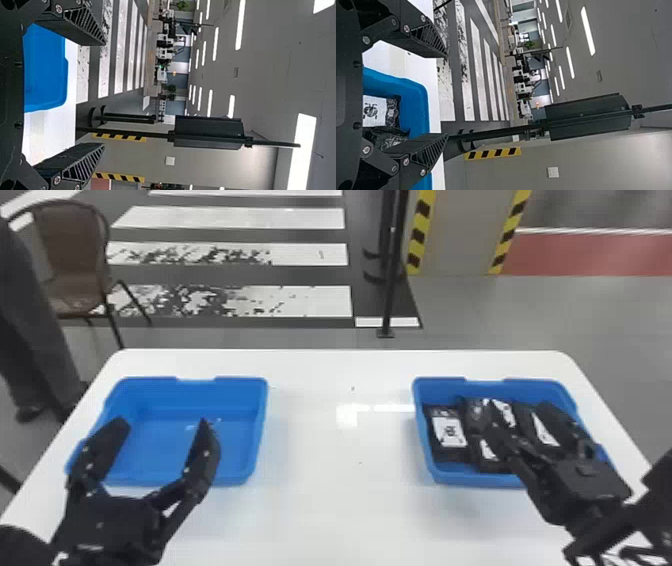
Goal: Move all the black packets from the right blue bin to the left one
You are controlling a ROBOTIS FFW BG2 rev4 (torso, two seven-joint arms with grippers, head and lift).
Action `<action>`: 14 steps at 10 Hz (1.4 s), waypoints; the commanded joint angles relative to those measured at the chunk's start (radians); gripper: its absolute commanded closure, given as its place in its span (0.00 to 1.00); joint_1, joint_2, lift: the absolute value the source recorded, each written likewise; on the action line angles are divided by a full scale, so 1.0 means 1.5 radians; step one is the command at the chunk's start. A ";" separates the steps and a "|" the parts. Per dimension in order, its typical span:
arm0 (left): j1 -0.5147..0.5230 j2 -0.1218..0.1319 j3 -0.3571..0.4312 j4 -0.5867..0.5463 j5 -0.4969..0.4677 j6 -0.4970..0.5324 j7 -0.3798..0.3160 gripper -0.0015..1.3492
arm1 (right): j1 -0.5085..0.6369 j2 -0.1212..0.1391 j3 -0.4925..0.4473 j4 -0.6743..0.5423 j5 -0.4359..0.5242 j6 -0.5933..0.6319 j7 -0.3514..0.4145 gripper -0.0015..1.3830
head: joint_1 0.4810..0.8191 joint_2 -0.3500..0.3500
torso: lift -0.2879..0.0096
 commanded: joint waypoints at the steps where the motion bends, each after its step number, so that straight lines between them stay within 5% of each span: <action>1: 0.000 0.000 0.002 0.000 0.000 -0.005 0.000 0.10 | 0.000 0.000 0.000 0.003 -0.003 -0.002 0.000 0.25 | 0.63 0.49 | 0.50; 9: 0.002 -0.005 0.012 0.005 0.000 -0.014 -0.012 0.11 | -0.026 -0.005 -0.001 0.034 -0.029 0.015 0.001 0.25 | 0.63 0.50 | 0.50; 11: -0.003 -0.006 0.014 0.010 0.000 -0.020 -0.022 0.11 | -0.074 -0.016 -0.001 0.055 -0.039 0.079 0.013 0.25 | 0.63 0.50 | 0.50; 14: -0.006 -0.010 0.020 0.020 0.000 -0.038 -0.031 0.11 | -0.155 -0.028 -0.023 0.073 0.002 0.306 0.013 0.25 | 0.63 0.51 | 0.50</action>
